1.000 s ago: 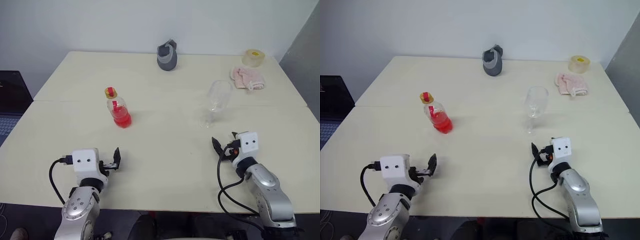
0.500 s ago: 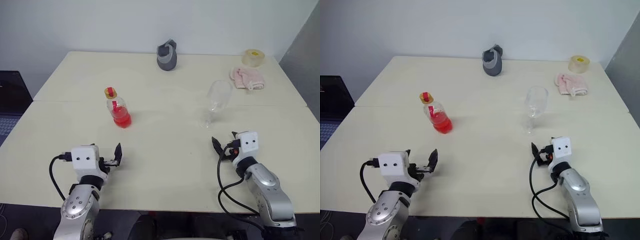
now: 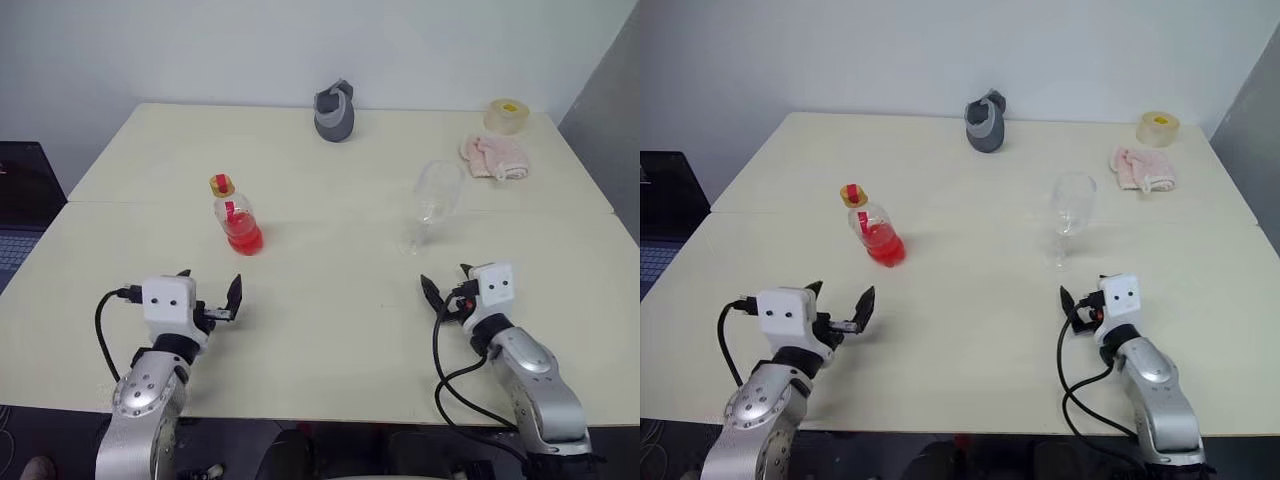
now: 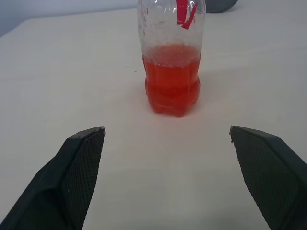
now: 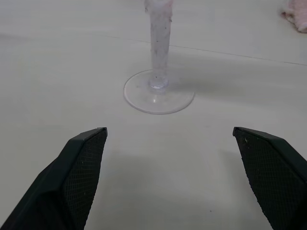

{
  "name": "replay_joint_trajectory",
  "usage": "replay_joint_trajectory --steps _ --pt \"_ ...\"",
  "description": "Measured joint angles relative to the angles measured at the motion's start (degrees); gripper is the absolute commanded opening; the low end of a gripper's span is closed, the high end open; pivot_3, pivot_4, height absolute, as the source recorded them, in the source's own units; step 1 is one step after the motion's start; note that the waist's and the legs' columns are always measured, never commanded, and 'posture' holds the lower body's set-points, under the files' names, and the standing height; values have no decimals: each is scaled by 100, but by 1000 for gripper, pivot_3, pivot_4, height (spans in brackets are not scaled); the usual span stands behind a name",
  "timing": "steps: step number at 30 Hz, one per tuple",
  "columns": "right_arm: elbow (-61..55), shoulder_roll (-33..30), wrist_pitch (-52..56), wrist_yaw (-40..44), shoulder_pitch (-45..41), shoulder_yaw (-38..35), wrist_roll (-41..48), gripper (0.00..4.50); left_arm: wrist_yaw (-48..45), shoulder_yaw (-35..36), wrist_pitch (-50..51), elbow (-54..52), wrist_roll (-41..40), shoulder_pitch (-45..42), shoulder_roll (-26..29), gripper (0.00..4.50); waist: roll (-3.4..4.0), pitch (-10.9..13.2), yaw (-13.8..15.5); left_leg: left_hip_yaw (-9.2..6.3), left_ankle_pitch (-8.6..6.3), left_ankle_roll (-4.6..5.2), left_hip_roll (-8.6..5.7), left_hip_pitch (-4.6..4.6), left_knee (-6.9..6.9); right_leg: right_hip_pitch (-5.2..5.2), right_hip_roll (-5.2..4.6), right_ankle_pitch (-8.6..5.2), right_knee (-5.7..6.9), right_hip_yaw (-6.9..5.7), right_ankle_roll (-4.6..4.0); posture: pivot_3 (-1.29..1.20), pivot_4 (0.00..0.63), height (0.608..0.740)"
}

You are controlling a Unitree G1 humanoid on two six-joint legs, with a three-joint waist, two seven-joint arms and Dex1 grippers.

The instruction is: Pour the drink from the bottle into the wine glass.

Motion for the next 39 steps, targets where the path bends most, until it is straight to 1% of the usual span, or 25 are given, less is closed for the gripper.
replay_joint_trajectory --steps 5,8,11,26,39 --pt "0 44 0 -10 -6 43 -3 4500 -276 54 -266 689 -13 -420 330 4478 0 0 -1 -1 0 0 1 0 0 -3 0 0 4 -2 0 0 150 740" --pt "0 52 0 -14 -6 46 -4 4500 -374 69 -419 936 -20 -594 424 4478 0 0 0 -1 0 -1 0 -1 1 -3 -1 0 4 -1 0 0 150 740" --pt "0 54 0 -41 -6 44 -4 4500 -432 67 -534 1201 -15 -738 443 4478 0 0 0 -2 0 -1 1 0 1 -4 -2 0 6 -2 0 0 150 740" --pt "-42 48 1 -83 -52 62 -3 4500 -511 -76 -1079 2699 149 -2330 513 4478 -1 0 -3 -4 3 -1 -3 2 12 -7 -1 0 26 -4 0 0 150 740" --pt "-45 82 51 -101 -174 58 8 4500 -785 -192 -1463 3628 148 -2776 512 4478 -1 0 -5 -6 3 -1 -2 -4 27 -13 -1 0 39 -5 0 0 150 740"
